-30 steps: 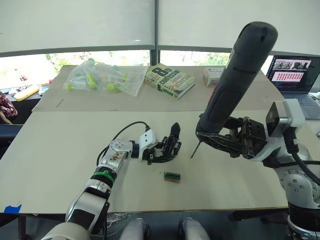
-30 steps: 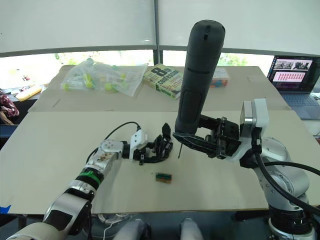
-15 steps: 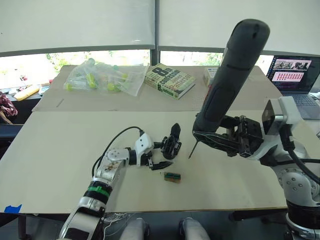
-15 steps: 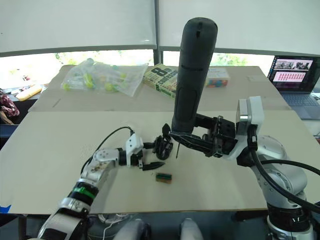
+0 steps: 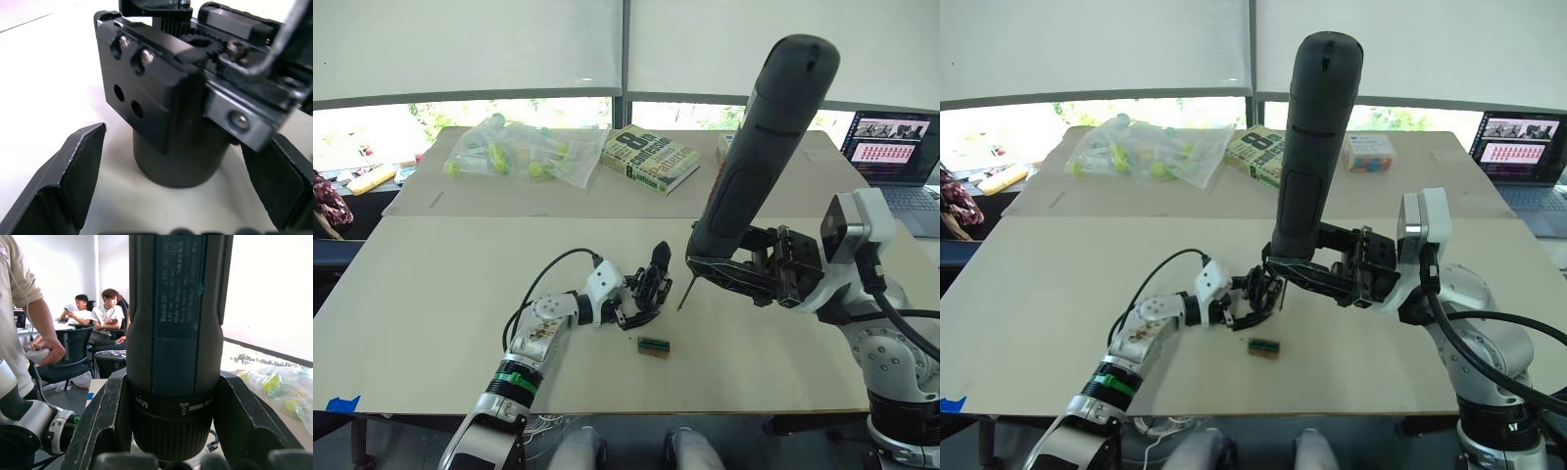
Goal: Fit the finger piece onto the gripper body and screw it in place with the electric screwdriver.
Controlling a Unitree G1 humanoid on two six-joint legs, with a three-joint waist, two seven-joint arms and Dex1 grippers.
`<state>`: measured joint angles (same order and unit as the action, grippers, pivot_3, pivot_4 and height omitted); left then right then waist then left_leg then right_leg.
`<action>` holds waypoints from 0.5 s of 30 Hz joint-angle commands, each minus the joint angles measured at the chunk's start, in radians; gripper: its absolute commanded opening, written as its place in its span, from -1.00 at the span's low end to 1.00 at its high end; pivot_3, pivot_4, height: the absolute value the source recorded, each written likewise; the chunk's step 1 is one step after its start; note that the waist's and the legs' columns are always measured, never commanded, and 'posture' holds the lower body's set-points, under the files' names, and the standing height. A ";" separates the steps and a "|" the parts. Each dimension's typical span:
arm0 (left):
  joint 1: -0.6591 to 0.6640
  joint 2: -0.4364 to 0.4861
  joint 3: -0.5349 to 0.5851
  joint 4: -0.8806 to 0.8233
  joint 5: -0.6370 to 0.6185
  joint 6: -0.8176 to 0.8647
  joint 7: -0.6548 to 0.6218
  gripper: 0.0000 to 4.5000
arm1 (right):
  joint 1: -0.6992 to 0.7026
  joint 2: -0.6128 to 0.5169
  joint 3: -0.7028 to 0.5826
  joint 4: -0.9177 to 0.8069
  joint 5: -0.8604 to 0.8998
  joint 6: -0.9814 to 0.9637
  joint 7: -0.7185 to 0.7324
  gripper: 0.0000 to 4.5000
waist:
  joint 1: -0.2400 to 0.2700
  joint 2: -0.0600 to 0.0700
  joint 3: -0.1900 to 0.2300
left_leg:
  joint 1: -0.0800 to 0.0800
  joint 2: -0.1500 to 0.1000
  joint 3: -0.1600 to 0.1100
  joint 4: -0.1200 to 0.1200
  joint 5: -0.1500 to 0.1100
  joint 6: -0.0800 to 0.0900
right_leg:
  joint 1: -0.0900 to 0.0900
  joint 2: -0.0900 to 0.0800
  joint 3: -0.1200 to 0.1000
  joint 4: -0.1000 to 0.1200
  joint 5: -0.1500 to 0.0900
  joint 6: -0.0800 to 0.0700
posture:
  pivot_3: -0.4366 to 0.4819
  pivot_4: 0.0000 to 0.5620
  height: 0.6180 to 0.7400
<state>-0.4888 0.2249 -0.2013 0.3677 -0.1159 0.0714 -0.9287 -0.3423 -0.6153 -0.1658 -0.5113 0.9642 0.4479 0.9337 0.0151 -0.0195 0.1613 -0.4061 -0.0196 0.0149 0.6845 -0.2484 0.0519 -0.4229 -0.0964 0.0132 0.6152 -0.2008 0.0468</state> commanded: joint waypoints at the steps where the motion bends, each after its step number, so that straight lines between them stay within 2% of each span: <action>1: -0.023 -0.019 -0.033 0.027 0.017 -0.002 -0.003 0.99 | -0.029 0.003 -0.021 -0.024 0.019 -0.014 -0.001 -0.15 | 0.001 0.000 0.000 | 0.000 0.000 0.000 0.000 0.000 0.000 | 0.000 0.000 0.000 0.000 0.000 0.000 | -0.05 -0.47 1.00; 2: -0.026 -0.020 -0.038 0.034 0.019 -0.002 -0.003 0.99 | -0.029 0.002 -0.021 -0.024 0.019 -0.014 -0.001 -0.15 | 0.001 0.000 0.000 | 0.000 0.000 0.000 0.000 0.000 0.000 | 0.000 0.000 0.000 0.000 0.000 0.000 | -0.05 -0.47 1.00; 5: -0.029 -0.020 -0.044 0.043 0.023 0.003 -0.003 0.63 | -0.030 0.002 -0.021 -0.027 0.020 -0.013 -0.003 -0.15 | 0.001 0.000 0.000 | 0.000 0.000 0.000 0.000 0.000 0.000 | 0.001 0.000 0.000 0.000 0.000 0.000 | -0.05 -0.47 1.00; 8: -0.021 -0.016 -0.046 0.040 0.024 0.001 -0.010 0.03 | -0.041 0.004 -0.019 -0.027 0.025 -0.009 -0.010 -0.15 | 0.001 0.000 0.000 | 0.001 0.000 0.000 0.000 0.000 0.000 | 0.001 0.000 0.000 0.000 0.000 0.000 | -0.05 -0.47 1.00; 15: -0.014 -0.006 -0.050 0.034 0.026 -0.009 -0.017 0.03 | -0.151 0.050 0.036 -0.012 0.019 0.014 -0.060 -0.15 | -0.002 0.000 0.000 | 0.001 0.000 0.000 0.000 0.000 0.000 | 0.001 0.000 0.000 0.000 0.000 0.000 | -0.05 -0.47 1.00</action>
<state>-0.5129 0.2229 -0.2274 0.3980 -0.1019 0.0622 -0.9370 -0.4619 -0.5714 -0.1249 -0.5068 0.9648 0.4619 0.8873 0.0130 -0.0194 0.1612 -0.4052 -0.0195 0.0148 0.6849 -0.2484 0.0519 -0.4223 -0.0963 0.0132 0.6154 -0.2005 0.0472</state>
